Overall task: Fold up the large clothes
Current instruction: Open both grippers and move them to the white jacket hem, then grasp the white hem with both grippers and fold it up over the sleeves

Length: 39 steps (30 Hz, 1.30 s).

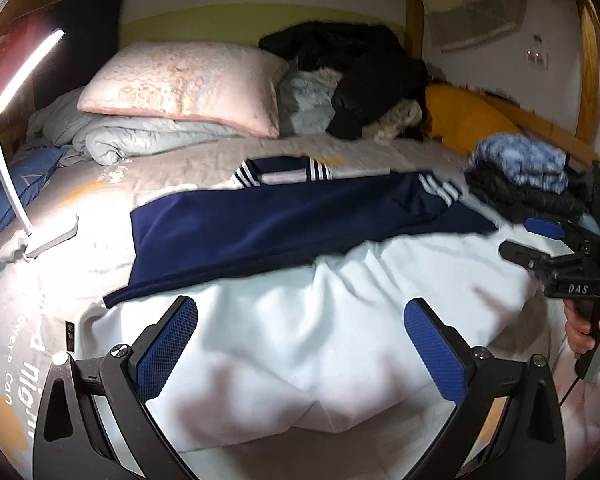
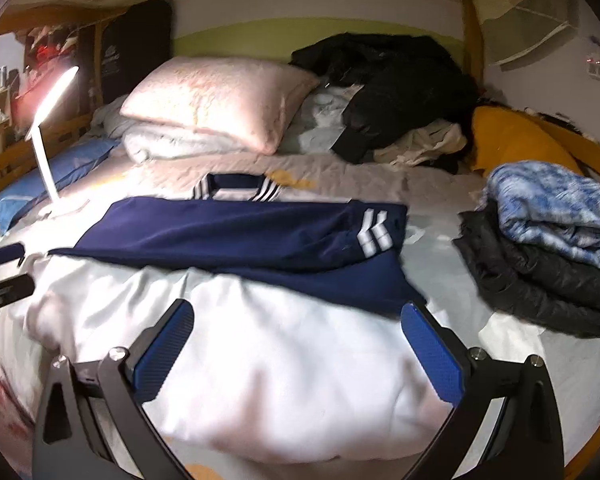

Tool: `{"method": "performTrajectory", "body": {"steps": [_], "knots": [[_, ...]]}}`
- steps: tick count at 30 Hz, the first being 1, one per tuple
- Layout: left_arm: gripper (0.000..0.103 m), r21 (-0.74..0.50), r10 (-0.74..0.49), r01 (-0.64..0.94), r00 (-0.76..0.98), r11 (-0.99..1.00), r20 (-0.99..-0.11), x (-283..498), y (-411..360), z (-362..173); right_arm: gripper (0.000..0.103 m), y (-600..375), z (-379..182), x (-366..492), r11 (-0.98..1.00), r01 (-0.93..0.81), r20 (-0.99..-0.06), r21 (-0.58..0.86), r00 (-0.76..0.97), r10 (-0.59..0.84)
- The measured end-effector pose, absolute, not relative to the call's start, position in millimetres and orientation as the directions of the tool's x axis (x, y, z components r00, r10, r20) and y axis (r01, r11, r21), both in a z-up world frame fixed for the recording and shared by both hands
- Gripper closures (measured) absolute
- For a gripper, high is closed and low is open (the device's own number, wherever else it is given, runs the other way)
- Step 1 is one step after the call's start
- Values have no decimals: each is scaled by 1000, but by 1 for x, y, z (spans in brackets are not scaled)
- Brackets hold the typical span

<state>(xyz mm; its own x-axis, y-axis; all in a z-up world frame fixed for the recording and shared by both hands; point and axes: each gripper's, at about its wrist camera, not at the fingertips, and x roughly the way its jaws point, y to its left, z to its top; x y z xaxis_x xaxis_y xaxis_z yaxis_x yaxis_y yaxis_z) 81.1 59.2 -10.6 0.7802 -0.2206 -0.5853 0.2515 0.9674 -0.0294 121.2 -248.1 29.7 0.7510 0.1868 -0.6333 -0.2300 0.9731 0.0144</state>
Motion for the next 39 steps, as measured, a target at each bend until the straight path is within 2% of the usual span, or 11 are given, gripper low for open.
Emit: {"method": "performTrajectory", "body": {"steps": [3,6,8,11,15,20,25,28,32,35,39], "knots": [[1,17,-192,262,747,965,-636,87,50,-23,0,-230,10,123,949,-314,-714,-26,670,202],[0,57,-169,278,720,959,-674,91,43,-34,0,-202,0,108,894,-417,-726,-166,665,176],[0,75,-168,306,694,949,-700,91,38,-42,0,-189,-4,97,852,-479,-730,-211,657,189],[0,91,-185,379,631,921,-753,92,28,-56,0,-188,-17,92,838,-529,-781,-131,576,241],[0,165,-163,456,597,875,-786,84,10,-74,0,-186,-36,91,822,-483,-775,-302,627,84],[0,297,-54,456,613,839,-788,79,0,-99,0,-189,-46,91,803,-447,-754,-393,656,-4],[0,295,-19,366,655,882,-755,82,22,-92,0,-203,-44,97,813,-395,-736,-427,674,-59],[0,245,-35,337,647,909,-762,82,40,-91,0,-224,-39,111,859,-312,-731,-406,674,-101],[0,285,-2,320,668,903,-744,71,47,-91,0,-253,-34,122,900,-170,-711,-402,677,-189],[0,302,13,322,666,897,-746,64,49,-93,0,-267,-21,120,938,-91,-689,-335,703,-178],[0,305,16,332,652,893,-758,60,55,-97,0,-262,-10,109,932,-65,-627,-357,756,-188]]}}
